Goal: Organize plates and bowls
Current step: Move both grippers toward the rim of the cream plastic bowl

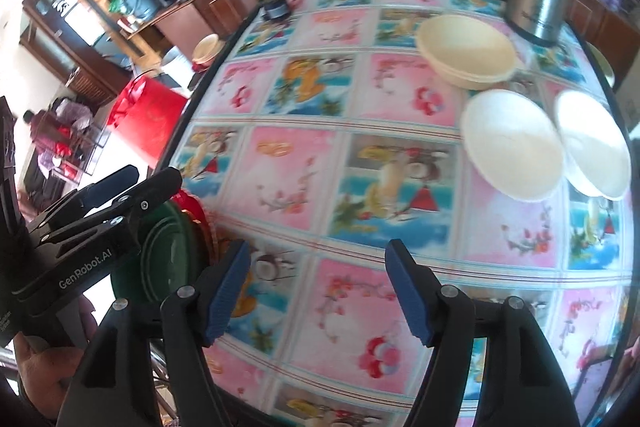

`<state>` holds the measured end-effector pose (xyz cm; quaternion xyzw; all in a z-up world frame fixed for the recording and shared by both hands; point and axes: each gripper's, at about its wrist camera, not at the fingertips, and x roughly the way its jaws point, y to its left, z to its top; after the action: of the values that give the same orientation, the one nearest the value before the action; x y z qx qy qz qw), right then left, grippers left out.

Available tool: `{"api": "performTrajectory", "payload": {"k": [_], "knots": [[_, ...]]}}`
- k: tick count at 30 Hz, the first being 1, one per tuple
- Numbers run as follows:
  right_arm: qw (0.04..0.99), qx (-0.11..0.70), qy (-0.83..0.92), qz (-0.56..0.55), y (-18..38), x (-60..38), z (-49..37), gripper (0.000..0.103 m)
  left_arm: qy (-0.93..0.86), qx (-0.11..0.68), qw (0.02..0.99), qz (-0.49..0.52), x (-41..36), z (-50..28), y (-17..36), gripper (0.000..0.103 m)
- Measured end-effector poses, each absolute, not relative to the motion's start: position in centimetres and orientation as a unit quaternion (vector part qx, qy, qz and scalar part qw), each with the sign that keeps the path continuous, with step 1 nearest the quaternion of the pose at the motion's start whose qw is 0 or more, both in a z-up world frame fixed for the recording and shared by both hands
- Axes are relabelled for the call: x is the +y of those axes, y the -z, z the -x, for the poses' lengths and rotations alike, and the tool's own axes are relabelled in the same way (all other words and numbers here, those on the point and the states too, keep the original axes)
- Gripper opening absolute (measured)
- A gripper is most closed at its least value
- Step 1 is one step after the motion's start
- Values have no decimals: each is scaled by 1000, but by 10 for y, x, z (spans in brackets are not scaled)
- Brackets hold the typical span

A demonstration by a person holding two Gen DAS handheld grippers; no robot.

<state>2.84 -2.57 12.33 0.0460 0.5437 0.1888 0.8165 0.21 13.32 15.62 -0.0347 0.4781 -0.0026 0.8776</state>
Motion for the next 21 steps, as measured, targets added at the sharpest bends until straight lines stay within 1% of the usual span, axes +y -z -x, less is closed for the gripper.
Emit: {"api": "performTrajectory", "payload": {"k": [21], "knots": [[816,554,-141,-86,-110,-108,-47,70,57,497,866,10,39,-45,-137,68]]}}
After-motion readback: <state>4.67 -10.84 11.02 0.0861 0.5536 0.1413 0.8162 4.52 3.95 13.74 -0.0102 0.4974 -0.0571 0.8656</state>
